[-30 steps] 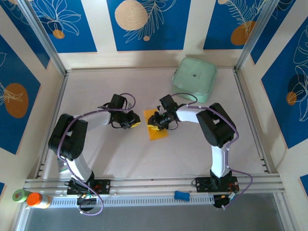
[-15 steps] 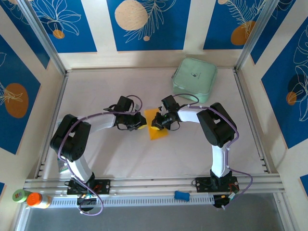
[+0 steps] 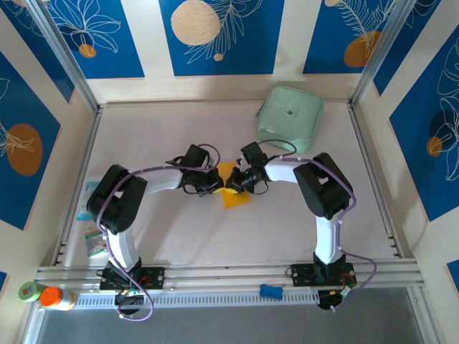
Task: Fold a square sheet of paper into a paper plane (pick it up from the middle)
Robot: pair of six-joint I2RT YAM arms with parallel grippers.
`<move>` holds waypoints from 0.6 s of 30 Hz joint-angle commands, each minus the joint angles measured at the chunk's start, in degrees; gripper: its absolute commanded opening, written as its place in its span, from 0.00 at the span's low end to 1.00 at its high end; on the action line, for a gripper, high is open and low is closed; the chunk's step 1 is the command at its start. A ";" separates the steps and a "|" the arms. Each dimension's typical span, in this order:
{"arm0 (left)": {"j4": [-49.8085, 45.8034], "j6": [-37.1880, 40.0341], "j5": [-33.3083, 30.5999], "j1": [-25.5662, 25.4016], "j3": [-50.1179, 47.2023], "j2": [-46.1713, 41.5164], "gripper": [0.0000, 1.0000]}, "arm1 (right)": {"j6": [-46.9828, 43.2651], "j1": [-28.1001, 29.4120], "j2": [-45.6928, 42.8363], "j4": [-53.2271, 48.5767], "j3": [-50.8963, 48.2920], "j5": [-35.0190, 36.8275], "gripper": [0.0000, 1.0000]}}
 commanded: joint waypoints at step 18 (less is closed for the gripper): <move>-5.73 -0.79 -12.20 -2.71 3.10 3.92 0.00 | 1.35 -0.22 2.04 -4.78 -2.11 3.24 0.00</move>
